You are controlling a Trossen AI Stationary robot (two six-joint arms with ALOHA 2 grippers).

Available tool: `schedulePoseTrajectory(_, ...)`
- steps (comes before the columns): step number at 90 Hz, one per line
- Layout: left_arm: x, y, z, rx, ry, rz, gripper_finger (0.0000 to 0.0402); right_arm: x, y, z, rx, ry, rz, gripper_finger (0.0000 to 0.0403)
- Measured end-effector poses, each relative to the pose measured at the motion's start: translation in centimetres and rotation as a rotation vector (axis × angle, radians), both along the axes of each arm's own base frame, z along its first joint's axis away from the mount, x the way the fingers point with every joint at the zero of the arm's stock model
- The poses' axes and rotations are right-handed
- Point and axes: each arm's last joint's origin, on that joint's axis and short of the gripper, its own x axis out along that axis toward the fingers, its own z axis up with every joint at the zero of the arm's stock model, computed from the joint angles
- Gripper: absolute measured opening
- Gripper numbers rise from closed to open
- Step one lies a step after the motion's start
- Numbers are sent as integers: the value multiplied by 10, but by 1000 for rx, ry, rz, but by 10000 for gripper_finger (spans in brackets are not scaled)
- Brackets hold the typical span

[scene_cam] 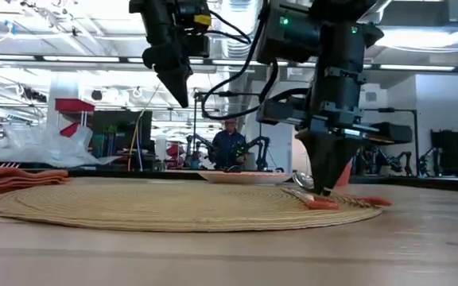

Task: Set table place
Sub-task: Put the orange table spoon on top of the brown placemat to the right of the orange table knife, then put the orange plate on top of the brown placemat to the left of the orange table knife

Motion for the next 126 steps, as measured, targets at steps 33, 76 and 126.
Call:
schedulePoseTrajectory(33, 1, 0, 0, 4, -6, -5, 0, 2, -4, 1, -7, -15, 34, 0)
schedulePoseTrajectory(76, 1, 0, 0, 10, -7, -17, 0, 8, -9, 13, -73, -20, 72, 32)
schedulePoseTrajectory(126, 3, 0, -10, -22, -34, 10, 0, -14, -19, 45, -209, 22, 97, 61)
